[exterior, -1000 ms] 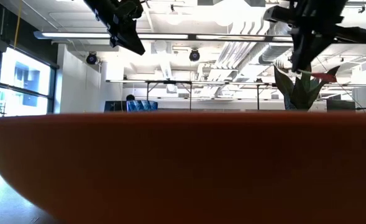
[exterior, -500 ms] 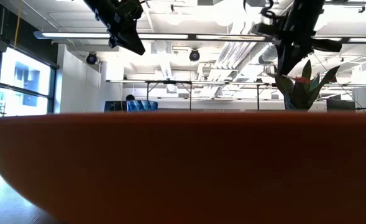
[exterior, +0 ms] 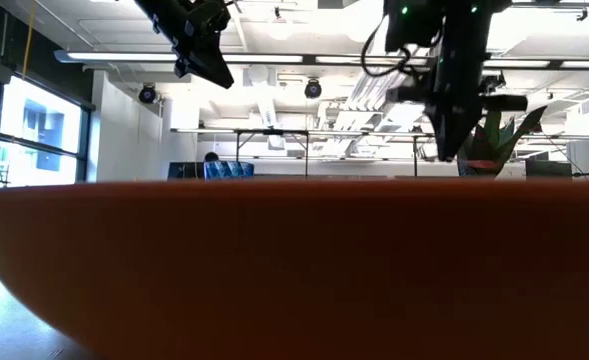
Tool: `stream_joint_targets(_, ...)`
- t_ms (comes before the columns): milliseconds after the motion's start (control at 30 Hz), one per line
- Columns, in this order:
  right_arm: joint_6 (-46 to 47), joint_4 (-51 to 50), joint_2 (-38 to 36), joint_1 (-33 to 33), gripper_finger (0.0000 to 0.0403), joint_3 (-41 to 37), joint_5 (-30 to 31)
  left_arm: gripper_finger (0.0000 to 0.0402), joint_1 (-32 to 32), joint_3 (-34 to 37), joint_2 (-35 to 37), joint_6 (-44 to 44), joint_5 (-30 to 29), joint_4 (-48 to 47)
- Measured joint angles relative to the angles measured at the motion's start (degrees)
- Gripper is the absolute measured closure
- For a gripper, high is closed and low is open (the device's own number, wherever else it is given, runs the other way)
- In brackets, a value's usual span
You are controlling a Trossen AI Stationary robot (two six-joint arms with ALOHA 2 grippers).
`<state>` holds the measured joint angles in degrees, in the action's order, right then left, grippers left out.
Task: Pick and place plate/cup/fork/spoon on tray
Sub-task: Put the orange fork on the red serving tray to the right
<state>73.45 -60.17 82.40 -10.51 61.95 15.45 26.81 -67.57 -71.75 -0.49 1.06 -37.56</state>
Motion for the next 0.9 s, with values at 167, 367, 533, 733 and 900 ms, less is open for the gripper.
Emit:
stream_joint_targets(167, -0.4, 2.3, 4.6, -0.5, 0.0403, 0.0, -0.9, 0.0337, 0.0, 0.0, 0.0, -0.9, 0.0, 0.0)
stream_joint_targets(367, -0.4, 3.7, 9.9, -0.5, 0.0403, 0.0, -1.6, 0.0337, 0.0, 0.0, 0.0, -1.0, 0.0, 0.0)
stream_joint_targets(533, -0.2, 5.2, 13.6, -0.5, 0.0403, 0.0, -2.4, 0.0337, 0.0, 0.0, 0.0, -1.0, 0.0, -0.1)
stream_joint_targets(733, 0.0, 6.5, 16.8, -1.6, 0.0403, 0.0, -3.1, 0.0337, 0.0, 0.0, 0.0, -0.9, 0.0, -0.1)
stream_joint_targets(900, 0.0, 7.4, 18.8, -2.7, 0.0403, 0.0, -3.3, 0.0337, 0.0, 0.0, 0.0, -0.9, 0.0, -0.2)
